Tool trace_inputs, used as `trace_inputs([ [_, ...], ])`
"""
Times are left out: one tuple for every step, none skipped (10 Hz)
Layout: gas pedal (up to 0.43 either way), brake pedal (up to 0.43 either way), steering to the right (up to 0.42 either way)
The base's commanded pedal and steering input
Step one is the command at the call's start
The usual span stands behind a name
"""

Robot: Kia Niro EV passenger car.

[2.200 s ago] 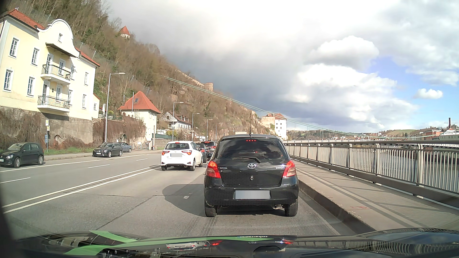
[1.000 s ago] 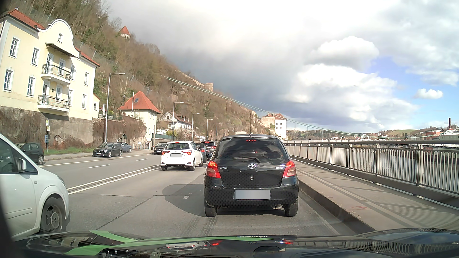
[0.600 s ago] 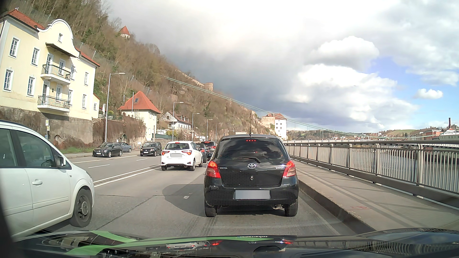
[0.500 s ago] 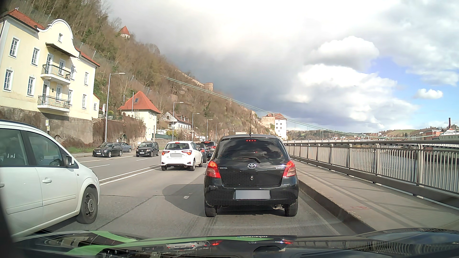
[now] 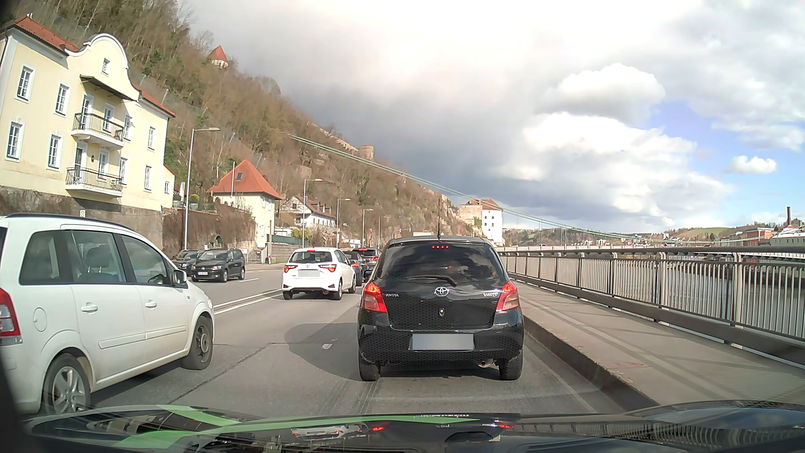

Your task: Follow the waypoints while adhering to traffic rules and regulations

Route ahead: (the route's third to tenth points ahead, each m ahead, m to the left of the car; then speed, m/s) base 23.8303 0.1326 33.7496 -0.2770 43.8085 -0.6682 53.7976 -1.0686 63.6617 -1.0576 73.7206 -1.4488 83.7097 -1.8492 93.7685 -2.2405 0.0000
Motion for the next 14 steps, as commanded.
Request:
trace_inputs([
  [0.0, 0.256, -0.001],
  [0.0, 0.262, -0.001],
  [0.0, 0.268, -0.001],
  [0.0, 0.274, -0.001],
  [0.0, 0.274, -0.001],
  [0.0, 0.28, -0.001],
  [0.0, 0.28, -0.001],
  [0.0, 0.287, -0.001],
  [0.0, 0.287, -0.001],
  [0.0, 0.287, -0.001],
  [0.0, 0.293, -0.001],
  [0.0, 0.287, -0.001],
  [0.0, 0.287, -0.001],
  [0.0, 0.287, -0.001],
])
